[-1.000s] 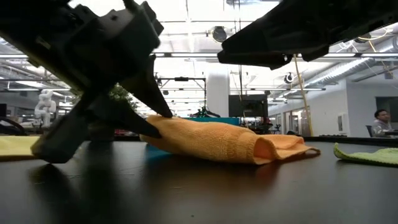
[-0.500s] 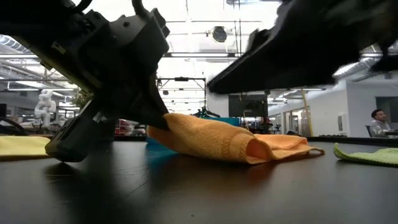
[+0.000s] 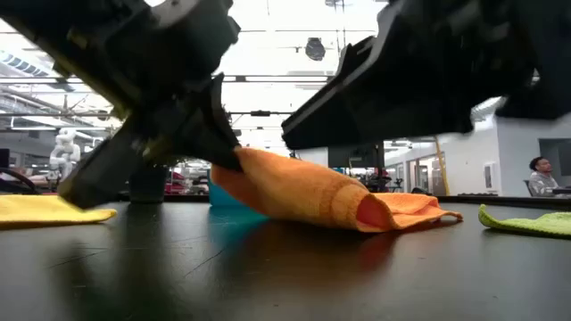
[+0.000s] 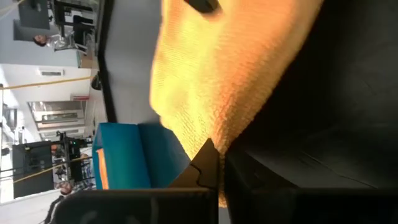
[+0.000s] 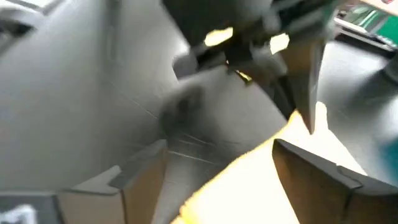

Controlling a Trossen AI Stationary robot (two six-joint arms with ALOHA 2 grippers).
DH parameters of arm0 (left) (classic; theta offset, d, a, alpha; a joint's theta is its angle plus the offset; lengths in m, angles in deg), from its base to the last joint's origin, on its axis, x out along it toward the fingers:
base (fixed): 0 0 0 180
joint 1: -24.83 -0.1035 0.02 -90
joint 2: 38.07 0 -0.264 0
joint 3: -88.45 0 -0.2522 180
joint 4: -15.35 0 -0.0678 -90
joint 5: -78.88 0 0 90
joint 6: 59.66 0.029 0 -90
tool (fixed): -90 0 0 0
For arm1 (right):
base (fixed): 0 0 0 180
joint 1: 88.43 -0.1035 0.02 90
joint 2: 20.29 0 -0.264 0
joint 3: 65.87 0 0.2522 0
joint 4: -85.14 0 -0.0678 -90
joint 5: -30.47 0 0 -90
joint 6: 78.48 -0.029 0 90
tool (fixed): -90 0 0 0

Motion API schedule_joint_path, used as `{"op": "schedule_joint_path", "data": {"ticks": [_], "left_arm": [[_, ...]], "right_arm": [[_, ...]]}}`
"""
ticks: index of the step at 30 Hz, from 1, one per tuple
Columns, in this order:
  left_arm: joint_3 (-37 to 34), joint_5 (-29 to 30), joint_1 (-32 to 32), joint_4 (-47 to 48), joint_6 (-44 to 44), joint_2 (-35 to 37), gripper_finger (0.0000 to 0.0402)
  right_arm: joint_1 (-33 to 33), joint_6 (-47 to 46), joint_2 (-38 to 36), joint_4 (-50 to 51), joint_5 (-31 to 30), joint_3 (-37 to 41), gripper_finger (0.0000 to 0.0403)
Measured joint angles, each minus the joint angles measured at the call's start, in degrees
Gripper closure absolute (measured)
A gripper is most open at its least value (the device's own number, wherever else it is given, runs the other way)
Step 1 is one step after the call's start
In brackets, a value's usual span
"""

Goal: Fold microfiber towels
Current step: Put the orange microfiber towel into the blue bin

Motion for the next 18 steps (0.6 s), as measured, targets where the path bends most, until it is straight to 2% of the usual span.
{"op": "schedule_joint_path", "data": {"ticks": [3,8,13,18], "left_arm": [[0.0,-0.1,0.0,0.0,-0.1,1.2,0.0397],[0.0,-1.1,-0.1,-0.1,-0.5,2.8,0.0397],[0.0,-1.2,-0.1,-0.1,-0.6,3.0,0.0396],[0.0,-2.1,-0.4,0.0,-2.1,3.0,0.0398]], "right_arm": [[0.0,1.6,1.4,-0.7,-3.0,0.1,0.0095],[0.0,3.1,4.1,-0.8,-7.2,-2.4,0.0091],[0.1,3.2,8.5,8.5,-12.8,-10.4,0.0094],[0.0,-1.4,9.9,15.7,-17.7,-15.6,0.0094]]}}
